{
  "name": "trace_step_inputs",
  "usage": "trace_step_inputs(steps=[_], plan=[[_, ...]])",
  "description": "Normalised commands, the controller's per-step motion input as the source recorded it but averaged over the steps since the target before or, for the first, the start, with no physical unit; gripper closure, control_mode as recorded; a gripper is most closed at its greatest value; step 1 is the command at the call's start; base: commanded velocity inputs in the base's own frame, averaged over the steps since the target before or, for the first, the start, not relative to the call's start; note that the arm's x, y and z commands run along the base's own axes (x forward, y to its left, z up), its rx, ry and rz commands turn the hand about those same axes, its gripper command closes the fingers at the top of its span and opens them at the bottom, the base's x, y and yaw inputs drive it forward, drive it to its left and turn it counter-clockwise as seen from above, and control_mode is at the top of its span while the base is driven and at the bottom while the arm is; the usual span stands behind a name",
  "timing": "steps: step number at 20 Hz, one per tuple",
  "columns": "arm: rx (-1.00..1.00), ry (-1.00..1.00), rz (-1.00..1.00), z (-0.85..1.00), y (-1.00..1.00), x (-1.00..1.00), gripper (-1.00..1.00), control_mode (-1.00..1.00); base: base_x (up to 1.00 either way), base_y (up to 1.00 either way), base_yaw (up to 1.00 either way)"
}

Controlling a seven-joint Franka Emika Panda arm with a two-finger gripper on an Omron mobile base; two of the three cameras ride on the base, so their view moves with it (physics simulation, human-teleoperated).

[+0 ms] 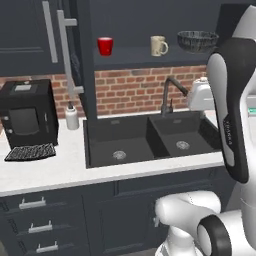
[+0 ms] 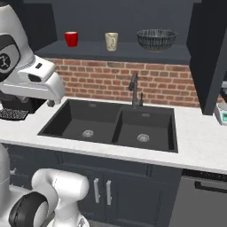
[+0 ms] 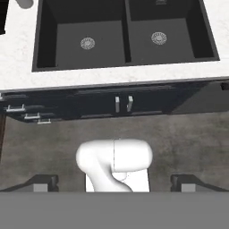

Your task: Gather all objects into one cabinet and sort the glasses and bowls to opposite sides.

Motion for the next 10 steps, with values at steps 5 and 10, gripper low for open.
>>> trace_step_inputs(steps=[5,10], plan=[[0.00,0.00,0.00,0.00,0.00,0.00,-1.00,1.00,-1.00,-0.15,0.00],[0.00,0.00,0.00,0.00,0.00,0.00,-1.00,1.00,-0.35,-0.64,0.00]])
